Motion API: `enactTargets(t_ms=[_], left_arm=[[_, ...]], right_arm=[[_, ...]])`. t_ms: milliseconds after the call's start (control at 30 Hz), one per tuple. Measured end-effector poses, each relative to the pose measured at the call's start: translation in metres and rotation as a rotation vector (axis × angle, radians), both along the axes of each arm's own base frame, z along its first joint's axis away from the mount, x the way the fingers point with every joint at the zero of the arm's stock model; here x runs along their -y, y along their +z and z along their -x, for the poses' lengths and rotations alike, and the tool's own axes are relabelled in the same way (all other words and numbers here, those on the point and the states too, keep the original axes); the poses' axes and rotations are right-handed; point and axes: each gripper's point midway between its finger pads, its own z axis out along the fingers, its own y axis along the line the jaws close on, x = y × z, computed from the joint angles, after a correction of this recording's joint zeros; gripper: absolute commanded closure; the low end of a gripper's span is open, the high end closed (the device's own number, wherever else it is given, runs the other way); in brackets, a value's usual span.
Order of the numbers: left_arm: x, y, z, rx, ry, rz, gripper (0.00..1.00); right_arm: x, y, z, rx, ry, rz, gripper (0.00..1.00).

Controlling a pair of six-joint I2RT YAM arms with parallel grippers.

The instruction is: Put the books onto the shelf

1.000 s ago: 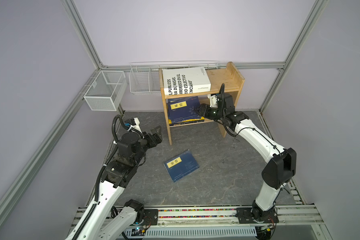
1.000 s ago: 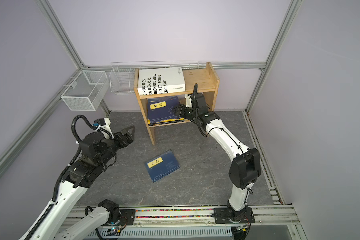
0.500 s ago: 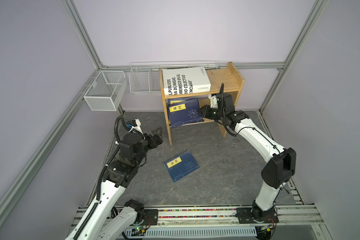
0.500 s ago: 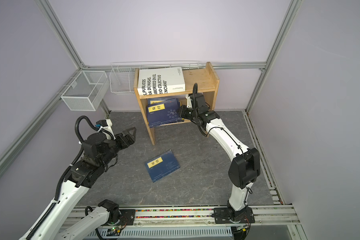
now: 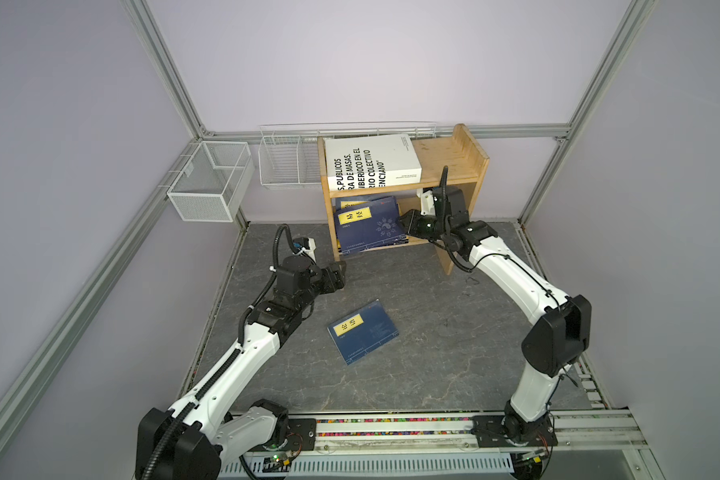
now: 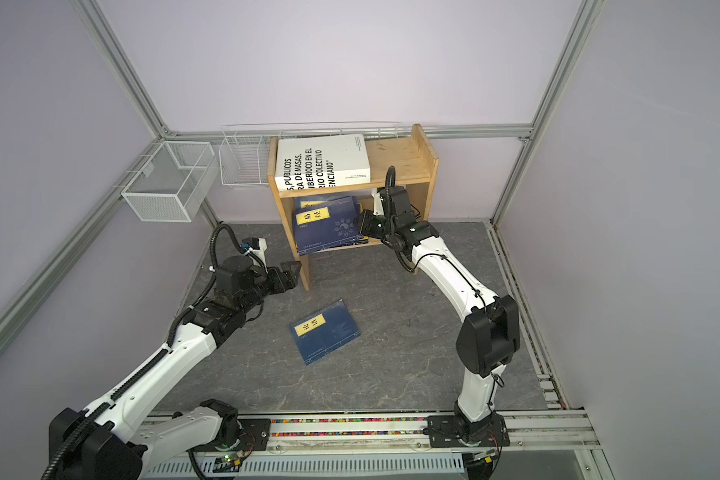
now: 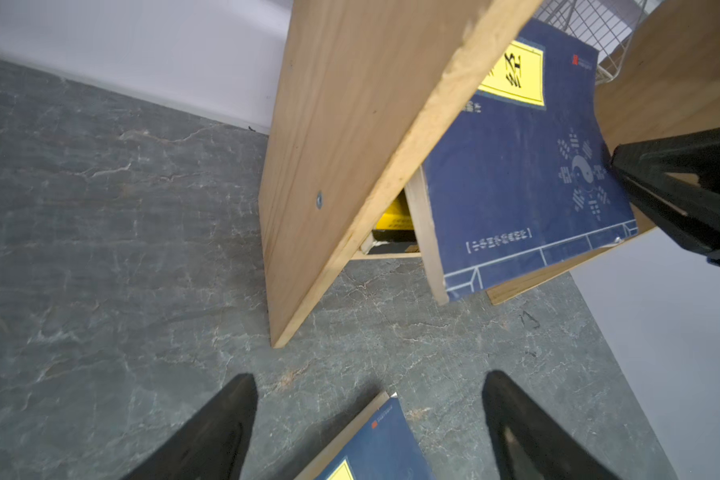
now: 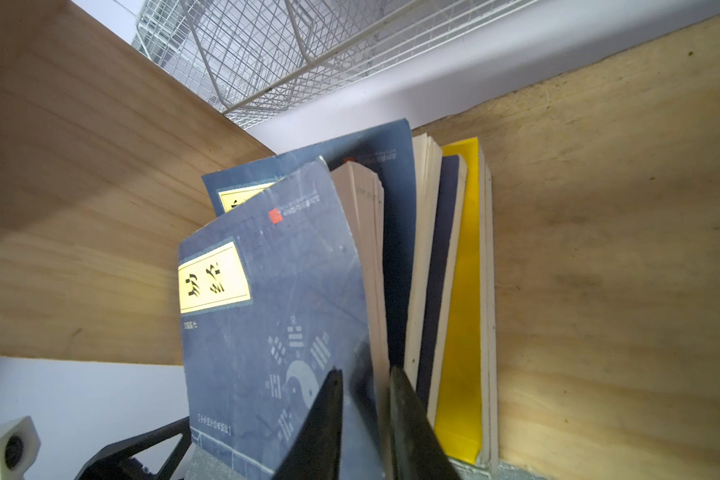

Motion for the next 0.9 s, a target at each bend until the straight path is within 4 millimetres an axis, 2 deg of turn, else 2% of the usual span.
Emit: enactTargets(t_ms=[167, 333, 467, 733, 900], left_arm=[[0.01, 0.008, -0.02, 0.043, -0.022, -0.033, 0.15], [0.013, 0.007, -0.029, 0.06, -0.027, -0.054, 0.19], [0.014, 0.004, -0.03, 0.064, -0.041, -0.078, 0.2], [0.02, 0.001, -0.026, 0.08, -0.107, -0.133, 0.16], [0.02, -0.002, -0.024, 0.079, -0.127, -0.163, 0.19]], right_arm=[[0.0, 0.001, 0.0, -0.002, -0.001, -0.002, 0.77], [-0.001, 0.001, -0.002, -0.006, -0.001, 0.0, 0.77], [-0.002, 0.001, -0.003, -0.013, -0.002, 0.002, 0.77], [-0.001, 0.001, -0.003, -0.018, -0.003, 0.002, 0.78], [-0.001, 0.001, -0.002, -0.02, -0.003, 0.004, 0.79]])
